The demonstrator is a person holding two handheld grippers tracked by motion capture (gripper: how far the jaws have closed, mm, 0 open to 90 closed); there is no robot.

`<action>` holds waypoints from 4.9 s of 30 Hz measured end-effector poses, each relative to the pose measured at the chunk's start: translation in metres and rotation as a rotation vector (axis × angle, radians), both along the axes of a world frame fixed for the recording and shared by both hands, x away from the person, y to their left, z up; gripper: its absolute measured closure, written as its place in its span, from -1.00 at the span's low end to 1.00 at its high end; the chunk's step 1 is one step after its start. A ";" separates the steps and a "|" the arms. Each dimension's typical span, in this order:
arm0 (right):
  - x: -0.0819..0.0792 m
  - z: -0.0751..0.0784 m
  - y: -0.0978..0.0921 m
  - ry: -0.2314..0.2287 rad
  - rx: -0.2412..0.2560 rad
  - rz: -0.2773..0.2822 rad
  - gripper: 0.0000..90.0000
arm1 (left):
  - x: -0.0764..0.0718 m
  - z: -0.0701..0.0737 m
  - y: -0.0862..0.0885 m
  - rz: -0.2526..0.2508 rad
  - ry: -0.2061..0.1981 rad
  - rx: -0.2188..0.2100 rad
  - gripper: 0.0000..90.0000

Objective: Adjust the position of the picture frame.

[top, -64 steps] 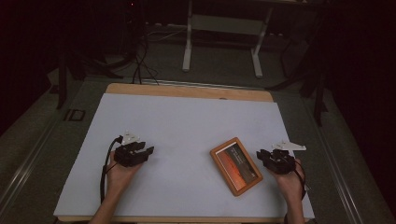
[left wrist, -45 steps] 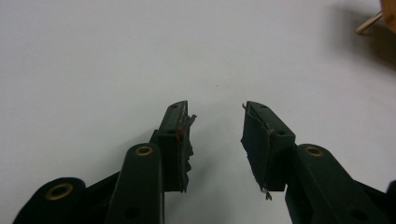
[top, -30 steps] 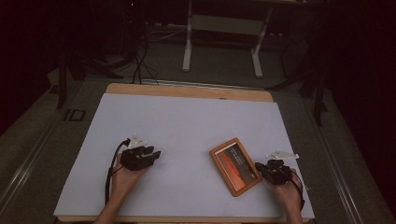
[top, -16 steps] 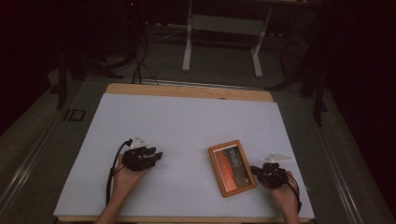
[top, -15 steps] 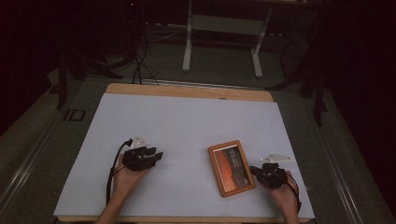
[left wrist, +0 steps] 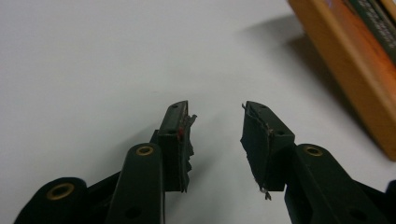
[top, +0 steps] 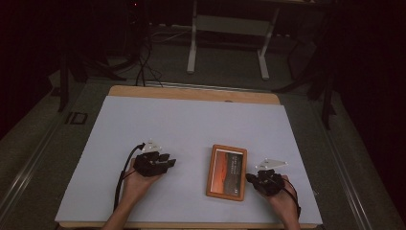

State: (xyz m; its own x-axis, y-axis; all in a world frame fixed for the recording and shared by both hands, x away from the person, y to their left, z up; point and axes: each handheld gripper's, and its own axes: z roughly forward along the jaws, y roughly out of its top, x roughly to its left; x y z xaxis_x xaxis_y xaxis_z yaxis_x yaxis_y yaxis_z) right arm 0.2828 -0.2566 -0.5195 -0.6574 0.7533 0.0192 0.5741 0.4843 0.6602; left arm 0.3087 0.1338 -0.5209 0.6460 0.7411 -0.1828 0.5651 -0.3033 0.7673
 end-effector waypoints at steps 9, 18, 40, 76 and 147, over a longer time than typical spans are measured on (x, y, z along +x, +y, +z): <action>0.001 0.006 0.002 -0.012 0.012 0.008 0.85 | 0.003 0.004 -0.019 -0.120 0.047 -0.019 0.25; 0.003 0.015 -0.010 -0.015 0.081 -0.034 0.23 | 0.006 0.007 -0.029 -0.158 0.073 -0.038 0.02; 0.017 0.004 0.012 0.114 0.249 -0.030 -0.66 | 0.028 -0.005 -0.089 -0.262 0.162 -0.055 -0.38; 0.025 0.000 0.008 0.261 0.353 -0.075 -0.04 | 0.040 -0.011 -0.112 -0.304 0.284 -0.153 -0.10; 0.092 0.025 0.091 0.241 0.455 0.030 0.36 | 0.054 0.013 -0.001 0.001 0.298 -0.333 0.33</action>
State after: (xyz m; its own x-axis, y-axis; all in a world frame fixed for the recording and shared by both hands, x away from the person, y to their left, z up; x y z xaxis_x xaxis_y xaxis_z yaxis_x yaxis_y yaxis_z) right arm 0.3751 -0.1660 -0.4943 -0.6153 0.6145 0.4937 0.7259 0.1976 0.6588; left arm 0.3626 0.1328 -0.5076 0.5285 0.6110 -0.5894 0.7762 -0.0667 0.6269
